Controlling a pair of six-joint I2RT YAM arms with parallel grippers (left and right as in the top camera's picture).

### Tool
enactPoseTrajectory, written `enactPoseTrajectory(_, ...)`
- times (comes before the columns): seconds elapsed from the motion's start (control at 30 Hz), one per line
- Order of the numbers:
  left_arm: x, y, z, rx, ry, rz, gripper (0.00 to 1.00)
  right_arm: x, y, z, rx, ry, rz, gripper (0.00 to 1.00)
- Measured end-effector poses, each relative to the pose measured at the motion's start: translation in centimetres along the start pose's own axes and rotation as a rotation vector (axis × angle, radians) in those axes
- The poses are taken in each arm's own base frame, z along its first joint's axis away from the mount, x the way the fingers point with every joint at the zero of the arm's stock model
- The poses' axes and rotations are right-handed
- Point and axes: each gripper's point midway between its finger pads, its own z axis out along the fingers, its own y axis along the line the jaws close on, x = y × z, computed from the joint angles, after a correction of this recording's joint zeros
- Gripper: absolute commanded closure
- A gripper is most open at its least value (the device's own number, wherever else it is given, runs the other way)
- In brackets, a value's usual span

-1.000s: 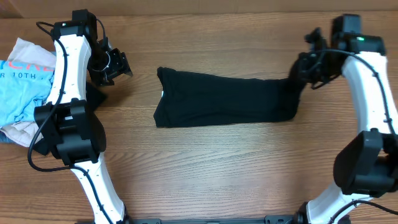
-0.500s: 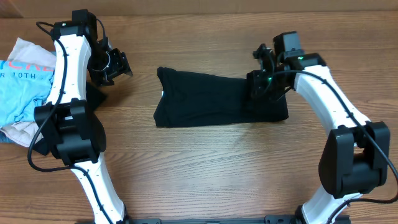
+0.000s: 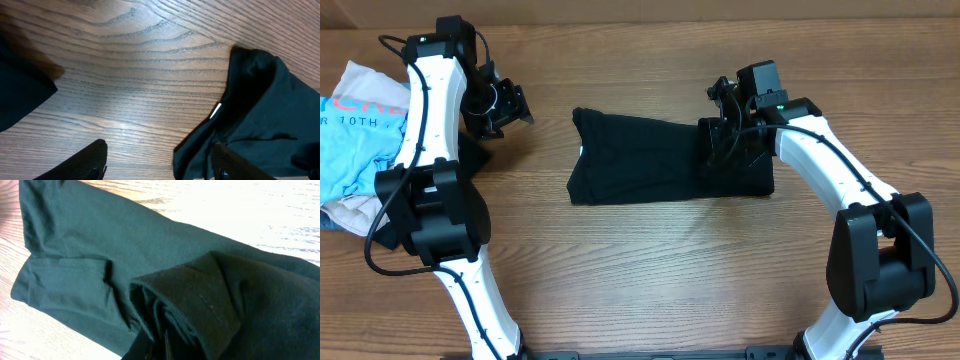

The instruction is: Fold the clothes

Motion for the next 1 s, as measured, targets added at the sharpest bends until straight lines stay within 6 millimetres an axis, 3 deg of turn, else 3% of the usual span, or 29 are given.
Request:
enactPoseTrajectory(0.13,0.0,0.0,0.0,0.0,0.0,0.0,0.3,0.5,0.2,0.3,-0.002,0.013,-0.003,0.96)
enactPoseTrajectory(0.33,0.1,0.0,0.0,-0.001,0.002,-0.001,0.3,0.8,2.3,1.2,-0.023,0.027,-0.05,0.95)
enactPoseTrajectory(0.37,0.2,0.0,0.0,-0.002,0.006,-0.002,0.3,0.8,2.4,1.4,-0.024,0.027,-0.053,0.81)
enactPoseTrajectory(0.43,0.2,0.1,0.0,-0.002,0.007,-0.002,0.29,0.9,2.2,2.0,-0.024,0.033,-0.054,0.34)
enactPoseTrajectory(0.47,0.2,0.1,0.0,-0.002,0.007,-0.002,0.28,1.0,2.1,2.3,-0.025,0.038,-0.042,0.2)
enactPoseTrajectory(0.5,0.2,0.1,0.0,-0.002,0.008,-0.002,0.27,1.1,2.0,2.7,-0.025,0.042,-0.035,0.14)
enactPoseTrajectory(0.63,0.2,0.1,0.0,-0.003,0.009,-0.002,0.27,0.7,2.8,2.6,-0.091,0.039,-0.018,0.11)
enactPoseTrajectory(0.7,0.4,0.1,0.0,-0.005,0.016,0.005,0.27,0.1,3.1,1.6,-0.144,0.037,0.006,0.12)
enactPoseTrajectory(0.73,0.5,0.1,0.0,-0.005,0.019,0.011,0.27,-0.5,2.7,0.8,-0.159,0.026,0.025,0.18)
enactPoseTrajectory(0.77,0.6,0.2,0.0,-0.006,0.023,0.013,0.27,-0.9,2.2,-0.2,-0.165,0.02,0.051,0.25)
enactPoseTrajectory(0.8,0.6,0.2,0.0,-0.007,0.025,0.013,0.32,-1.0,1.3,-1.4,-0.164,0.015,0.085,0.44)
enactPoseTrajectory(0.83,0.7,0.2,0.0,-0.007,0.026,0.015,0.5,-1.0,0.3,-2.6,-0.16,0.013,0.12,0.67)
enactPoseTrajectory(0.87,0.7,0.2,0.0,-0.006,0.027,0.018,0.8,-0.7,-0.6,-3.5,-0.155,0.016,0.154,0.89)
enactPoseTrajectory(0.9,0.7,0.1,0.0,0.0,0.029,0.018,0.96,-0.4,-1.2,-4.0,-0.152,0.021,0.171,0.96)
enactPoseTrajectory(1.0,0.6,-1.4,0.1,0.057,0.023,0.035,0.96,0.4,-1.3,-4.0,-0.158,0.046,0.173,0.96)
